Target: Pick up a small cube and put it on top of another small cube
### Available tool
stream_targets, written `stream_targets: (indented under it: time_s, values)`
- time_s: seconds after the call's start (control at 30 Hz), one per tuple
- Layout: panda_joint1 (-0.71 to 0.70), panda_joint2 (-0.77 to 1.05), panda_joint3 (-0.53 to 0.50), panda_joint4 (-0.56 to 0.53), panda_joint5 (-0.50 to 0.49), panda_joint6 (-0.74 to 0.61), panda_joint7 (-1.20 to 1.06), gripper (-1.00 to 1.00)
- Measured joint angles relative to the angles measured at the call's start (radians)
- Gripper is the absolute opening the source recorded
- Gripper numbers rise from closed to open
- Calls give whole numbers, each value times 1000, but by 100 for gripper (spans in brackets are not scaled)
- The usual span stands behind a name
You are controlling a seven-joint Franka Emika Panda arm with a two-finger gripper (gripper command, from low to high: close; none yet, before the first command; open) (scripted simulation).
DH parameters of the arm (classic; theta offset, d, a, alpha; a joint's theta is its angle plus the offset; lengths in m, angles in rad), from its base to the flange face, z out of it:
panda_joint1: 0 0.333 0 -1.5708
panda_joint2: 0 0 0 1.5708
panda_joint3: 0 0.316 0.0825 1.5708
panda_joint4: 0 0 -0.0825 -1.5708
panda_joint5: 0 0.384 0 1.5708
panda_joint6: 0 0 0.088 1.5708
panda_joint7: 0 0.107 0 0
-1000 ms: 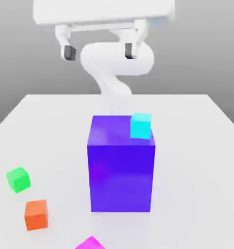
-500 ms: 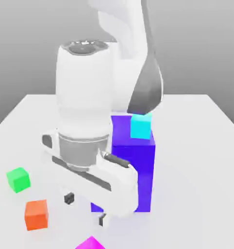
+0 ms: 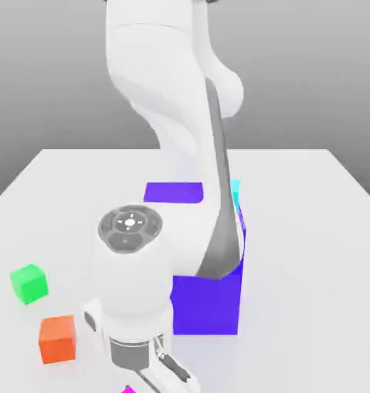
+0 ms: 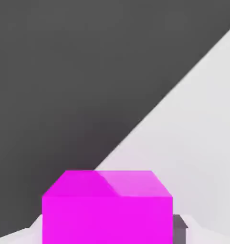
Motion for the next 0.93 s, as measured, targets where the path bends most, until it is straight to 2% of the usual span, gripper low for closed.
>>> stream_targets:
  time_s: [0.17, 0.4, 0.6, 0.7, 0.8, 0.83, 0.93]
  values:
    - [-42, -156, -19, -60, 0, -97, -52, -100]
    - [-232, -343, -160, -239, -26, -104, -308, -100]
    - [-454, -503, -272, -397, 13, -105, -579, -100]
    - [-570, -459, -233, -419, 62, -40, -654, -100]
    - [-541, -362, -182, -417, 104, 53, -690, -100]
    - [-546, -333, -173, -416, 118, 81, -700, 100]
    - [-546, -333, -173, -416, 118, 81, -700, 100]
